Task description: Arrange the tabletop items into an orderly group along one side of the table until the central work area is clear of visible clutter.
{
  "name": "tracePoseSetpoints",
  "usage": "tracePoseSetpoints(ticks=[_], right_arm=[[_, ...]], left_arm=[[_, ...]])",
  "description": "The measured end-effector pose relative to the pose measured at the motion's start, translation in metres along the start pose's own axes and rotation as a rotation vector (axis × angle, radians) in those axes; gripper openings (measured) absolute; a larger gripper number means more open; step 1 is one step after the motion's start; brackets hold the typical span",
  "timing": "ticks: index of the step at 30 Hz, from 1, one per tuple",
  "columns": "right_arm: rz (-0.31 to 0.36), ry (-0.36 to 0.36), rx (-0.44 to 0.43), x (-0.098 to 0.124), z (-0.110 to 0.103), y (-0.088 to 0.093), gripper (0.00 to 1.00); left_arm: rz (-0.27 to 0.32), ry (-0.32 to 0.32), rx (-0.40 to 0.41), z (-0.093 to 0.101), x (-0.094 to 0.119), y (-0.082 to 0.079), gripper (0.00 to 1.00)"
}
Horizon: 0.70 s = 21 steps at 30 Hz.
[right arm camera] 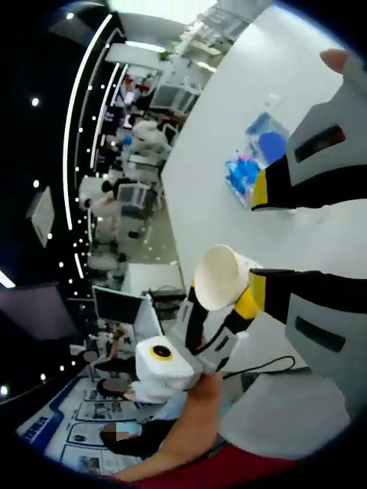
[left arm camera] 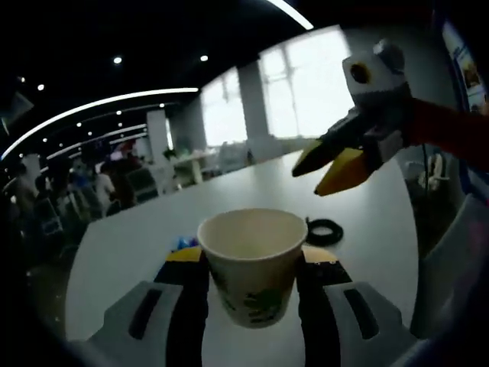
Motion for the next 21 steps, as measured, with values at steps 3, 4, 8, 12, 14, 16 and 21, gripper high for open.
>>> tracePoseSetpoints(ticks=[3, 4, 8, 12, 14, 16, 21], right_arm=[[0.03, 0.001, 0.002, -0.002, -0.006, 0.003, 0.35], [0.04, 0.005, 0.014, -0.002, -0.008, 0.005, 0.37], [0.101, 0.017, 0.014, -0.004, -0.014, 0.008, 0.44], [0.149, 0.04, 0.011, -0.005, -0.018, 0.013, 0.49], [0.178, 0.058, 0.013, -0.005, -0.018, 0.014, 0.53], [0.219, 0.072, 0.007, -0.003, -0.019, 0.014, 0.56], [0.326, 0.099, 0.02, 0.0, -0.024, 0.019, 0.65]], left_arm=[[0.0, -0.006, 0.009, -0.002, 0.0, 0.001, 0.43], [0.0, -0.009, 0.012, -0.003, 0.0, 0.002, 0.43], [-0.001, -0.021, 0.023, -0.006, 0.002, 0.004, 0.43], [-0.003, -0.033, 0.037, -0.01, 0.002, 0.007, 0.43], [-0.002, -0.039, 0.041, -0.011, 0.003, 0.007, 0.43], [-0.001, -0.043, 0.042, -0.012, 0.003, 0.008, 0.43], [-0.001, -0.056, 0.052, -0.014, 0.002, 0.01, 0.43]])
Point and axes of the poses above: the point that each gripper's makers call its tool centre point, and the gripper's own axes: x roughly backward along the fingers, z roughly to its right, y roughly out of its underside, the point moved 10 cm from there along x, roughly backward along the fingers, and after that the axes turned 5 degrees about -y, right-handed, at the moved point
